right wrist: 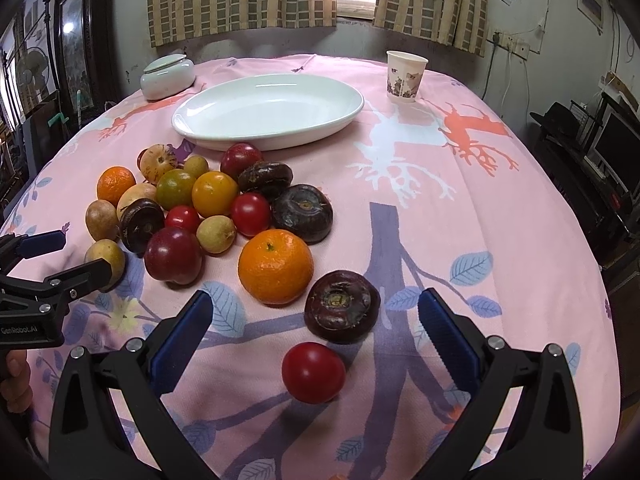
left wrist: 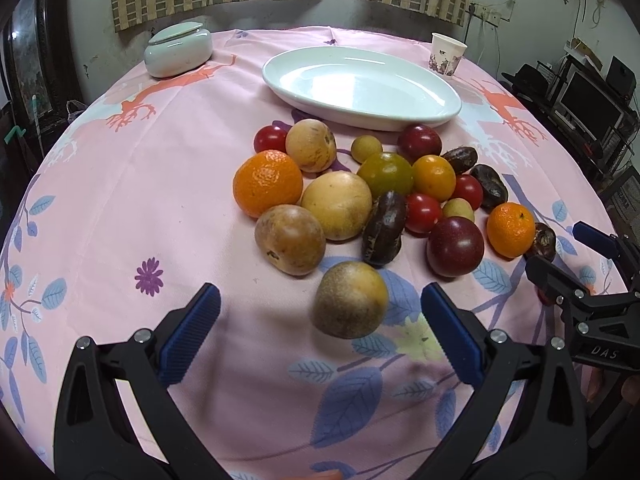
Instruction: Organize fruits
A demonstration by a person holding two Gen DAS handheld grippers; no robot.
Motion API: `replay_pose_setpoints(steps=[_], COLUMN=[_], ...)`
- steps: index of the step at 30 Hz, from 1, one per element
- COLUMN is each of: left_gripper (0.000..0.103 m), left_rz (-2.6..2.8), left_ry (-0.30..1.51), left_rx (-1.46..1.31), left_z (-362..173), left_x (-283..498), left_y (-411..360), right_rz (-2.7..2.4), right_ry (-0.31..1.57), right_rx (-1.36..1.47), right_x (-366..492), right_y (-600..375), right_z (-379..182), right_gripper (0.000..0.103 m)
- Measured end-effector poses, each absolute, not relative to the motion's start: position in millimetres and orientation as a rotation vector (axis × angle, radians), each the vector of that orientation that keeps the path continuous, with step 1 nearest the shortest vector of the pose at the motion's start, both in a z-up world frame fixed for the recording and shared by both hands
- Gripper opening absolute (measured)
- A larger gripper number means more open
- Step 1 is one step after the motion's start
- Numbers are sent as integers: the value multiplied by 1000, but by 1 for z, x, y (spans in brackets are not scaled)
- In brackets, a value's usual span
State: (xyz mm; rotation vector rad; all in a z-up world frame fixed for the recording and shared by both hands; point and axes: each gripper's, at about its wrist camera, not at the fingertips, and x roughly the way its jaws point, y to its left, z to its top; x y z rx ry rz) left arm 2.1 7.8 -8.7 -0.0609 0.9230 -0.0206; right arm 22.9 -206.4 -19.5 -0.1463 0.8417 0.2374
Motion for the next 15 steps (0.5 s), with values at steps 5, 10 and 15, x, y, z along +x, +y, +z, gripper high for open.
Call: replay_pose_setpoints(steps=[5,10,15], left_gripper=[101,101,101], left_rz=[-22,-22,-25], left_ry=[924,931,930], left_rx=[-59,-60,-57], left_z=[-9,-11,-11], left_x=[2,3,4], left_y=[7,7,7], right_rz=[245,246,246], right_ry=[838,840,842], right_rx=[-144,-140,-142], right_x=[21,21,22], right_y=[-206,-206,-205], right_z=[-19,-19,-19], right_gripper=[102,102,102])
